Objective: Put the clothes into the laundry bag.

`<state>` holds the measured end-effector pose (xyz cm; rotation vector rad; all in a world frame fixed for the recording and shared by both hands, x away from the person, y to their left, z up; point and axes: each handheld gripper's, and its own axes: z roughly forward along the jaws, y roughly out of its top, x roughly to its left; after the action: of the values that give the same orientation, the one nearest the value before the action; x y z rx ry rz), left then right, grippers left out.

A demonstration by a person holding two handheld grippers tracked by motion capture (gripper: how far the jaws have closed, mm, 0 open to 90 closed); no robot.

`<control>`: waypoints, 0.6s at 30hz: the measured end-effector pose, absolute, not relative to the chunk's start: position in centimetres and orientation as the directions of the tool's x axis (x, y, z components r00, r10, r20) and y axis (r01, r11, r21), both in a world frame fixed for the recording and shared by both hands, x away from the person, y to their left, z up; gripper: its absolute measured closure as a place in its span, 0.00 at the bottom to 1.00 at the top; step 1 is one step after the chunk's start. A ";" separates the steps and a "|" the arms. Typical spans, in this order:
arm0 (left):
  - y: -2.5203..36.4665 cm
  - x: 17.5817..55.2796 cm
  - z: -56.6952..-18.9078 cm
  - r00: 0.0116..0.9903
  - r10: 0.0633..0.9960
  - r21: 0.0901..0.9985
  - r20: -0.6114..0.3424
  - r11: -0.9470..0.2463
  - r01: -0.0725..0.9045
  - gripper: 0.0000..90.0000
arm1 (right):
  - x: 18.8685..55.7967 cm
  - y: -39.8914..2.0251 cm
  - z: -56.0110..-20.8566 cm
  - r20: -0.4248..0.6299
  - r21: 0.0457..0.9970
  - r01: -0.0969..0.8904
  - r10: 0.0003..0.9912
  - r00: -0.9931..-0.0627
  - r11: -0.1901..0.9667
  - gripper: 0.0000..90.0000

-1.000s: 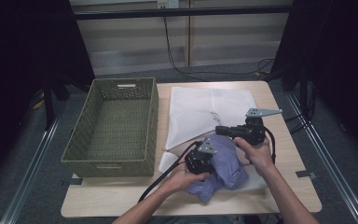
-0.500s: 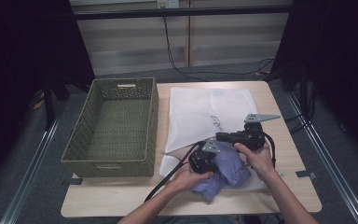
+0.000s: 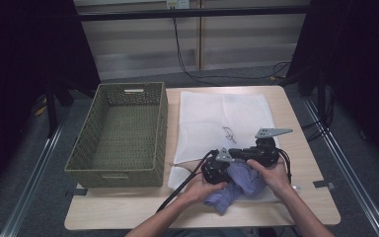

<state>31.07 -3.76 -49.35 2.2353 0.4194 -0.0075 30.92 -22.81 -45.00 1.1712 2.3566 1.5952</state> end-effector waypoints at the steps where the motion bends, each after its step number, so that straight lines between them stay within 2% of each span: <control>1: -3.7 31.0 -49.2 0.945 0.294 0.746 -0.145 -0.595 0.299 0.86 | 30.9 -22.8 -45.1 0.347 0.818 0.549 0.614 -0.709 0.172 0.99; 3: -3.4 30.9 -48.8 0.942 0.305 0.749 -0.142 -0.589 0.304 0.81 | 30.9 -22.8 -45.2 0.347 0.817 0.550 0.612 -0.711 0.176 0.99; 5: -3.2 31.0 -48.5 0.941 0.307 0.752 -0.141 -0.585 0.303 0.71 | 31.0 -22.6 -45.5 0.349 0.812 0.555 0.611 -0.710 0.181 0.99; 7: -2.7 31.0 -48.2 0.944 0.302 0.749 -0.135 -0.592 0.296 0.71 | 31.1 -22.6 -45.7 0.353 0.807 0.561 0.614 -0.706 0.181 0.99; 11: -1.3 30.8 -47.3 0.942 0.304 0.769 -0.141 -0.566 0.297 0.57 | 31.2 -22.6 -45.9 0.353 0.806 0.563 0.613 -0.707 0.185 0.99; 18: 1.7 30.0 -45.8 0.928 0.345 0.784 -0.140 -0.534 0.316 0.45 | 31.2 -22.5 -46.2 0.356 0.802 0.567 0.612 -0.706 0.188 0.97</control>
<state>30.01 1.69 -45.82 2.1705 0.4681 0.0400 31.24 -22.54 -46.22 1.1855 2.3863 1.5786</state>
